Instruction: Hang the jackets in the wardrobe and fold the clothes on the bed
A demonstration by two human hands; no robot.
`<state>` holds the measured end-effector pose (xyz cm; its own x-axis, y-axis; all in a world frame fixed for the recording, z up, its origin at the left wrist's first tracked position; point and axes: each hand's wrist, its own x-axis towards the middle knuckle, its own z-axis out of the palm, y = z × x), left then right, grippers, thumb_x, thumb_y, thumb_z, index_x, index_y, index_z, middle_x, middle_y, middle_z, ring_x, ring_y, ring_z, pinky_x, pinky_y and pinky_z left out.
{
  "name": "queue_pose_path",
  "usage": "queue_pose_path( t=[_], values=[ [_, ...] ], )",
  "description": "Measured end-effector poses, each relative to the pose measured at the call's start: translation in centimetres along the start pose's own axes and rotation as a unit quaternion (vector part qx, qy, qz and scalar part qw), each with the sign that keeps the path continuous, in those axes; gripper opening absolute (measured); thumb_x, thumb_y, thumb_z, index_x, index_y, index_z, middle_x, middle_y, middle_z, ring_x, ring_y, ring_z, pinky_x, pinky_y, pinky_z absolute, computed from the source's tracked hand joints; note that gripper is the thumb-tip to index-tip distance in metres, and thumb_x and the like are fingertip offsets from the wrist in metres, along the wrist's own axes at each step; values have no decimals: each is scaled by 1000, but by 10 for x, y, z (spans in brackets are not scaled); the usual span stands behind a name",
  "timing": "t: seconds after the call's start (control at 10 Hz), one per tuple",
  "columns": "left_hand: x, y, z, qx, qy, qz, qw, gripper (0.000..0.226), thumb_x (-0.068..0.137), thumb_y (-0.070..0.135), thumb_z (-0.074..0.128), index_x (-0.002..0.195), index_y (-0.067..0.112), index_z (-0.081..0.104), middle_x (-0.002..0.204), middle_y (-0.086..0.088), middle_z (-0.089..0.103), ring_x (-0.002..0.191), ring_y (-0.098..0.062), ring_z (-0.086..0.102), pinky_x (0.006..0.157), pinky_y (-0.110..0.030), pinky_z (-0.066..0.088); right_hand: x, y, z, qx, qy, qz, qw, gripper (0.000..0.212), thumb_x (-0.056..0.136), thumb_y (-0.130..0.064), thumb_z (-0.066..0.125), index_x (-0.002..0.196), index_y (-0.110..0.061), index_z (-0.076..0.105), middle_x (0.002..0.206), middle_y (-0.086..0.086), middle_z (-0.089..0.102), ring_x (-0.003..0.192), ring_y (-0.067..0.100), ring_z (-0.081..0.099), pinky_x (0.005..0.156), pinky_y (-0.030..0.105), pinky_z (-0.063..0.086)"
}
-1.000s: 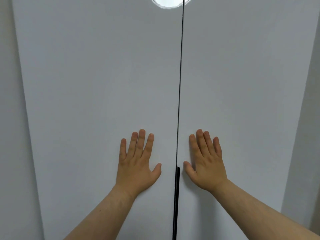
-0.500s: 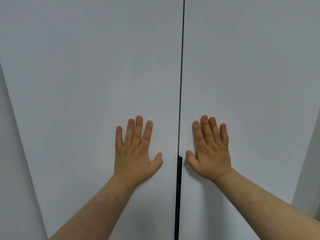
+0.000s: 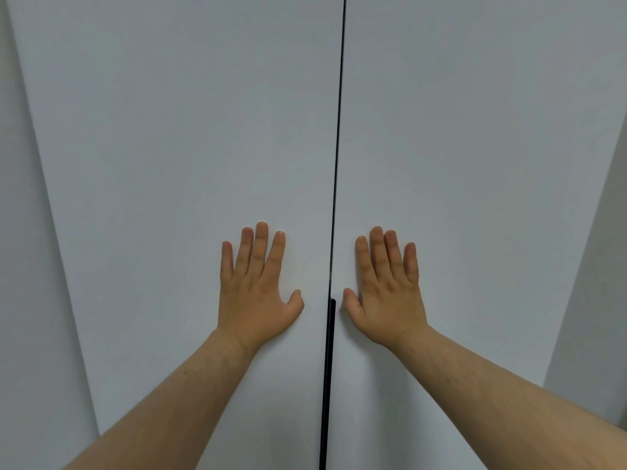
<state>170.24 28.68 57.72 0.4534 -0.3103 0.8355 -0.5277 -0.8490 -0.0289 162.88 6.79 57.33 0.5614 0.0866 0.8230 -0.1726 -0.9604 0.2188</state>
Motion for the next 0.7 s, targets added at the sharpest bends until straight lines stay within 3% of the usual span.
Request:
queue_pose_path(
  t=[0.2,0.4,0.5,0.6,0.7],
  values=[
    [0,6,-17,7,-81,-28,996,101,82,53,52,157,21,-6,159,-1,-24,145,-16,-29,118,-40,-20,-2,-3,-18,1,-79,3,997,94,85,-51,38,157,-10,-6,163,14,-16,151,31,-14,120,55,-5],
    [3,9,-40,-16,-162,-41,986,99,84,48,52,156,25,-12,156,2,-33,147,-19,-25,119,-40,-11,4,0,-40,5,-190,-10,982,99,88,-59,29,142,-13,-39,142,11,-54,133,30,-49,115,54,-22],
    [10,10,-63,-47,-219,-54,973,96,85,43,54,157,26,-8,162,1,-24,151,-19,-17,123,-41,7,7,6,-61,-4,-251,-33,967,99,89,-59,33,146,-13,-33,143,12,-52,135,31,-45,118,54,-16],
    [17,13,-93,-91,-291,-79,949,89,89,37,52,158,28,-3,164,6,-18,152,-15,-6,120,-39,21,14,9,-92,47,-329,-42,942,91,90,-49,41,156,-15,-12,156,11,-37,146,30,-30,122,50,-4],
    [29,18,-125,-123,-377,-85,914,76,91,34,52,157,27,17,162,3,23,145,-17,29,114,-32,29,21,14,-130,151,-425,-19,892,67,92,-37,47,154,-20,28,166,5,-4,152,25,6,119,43,24]
  ],
)
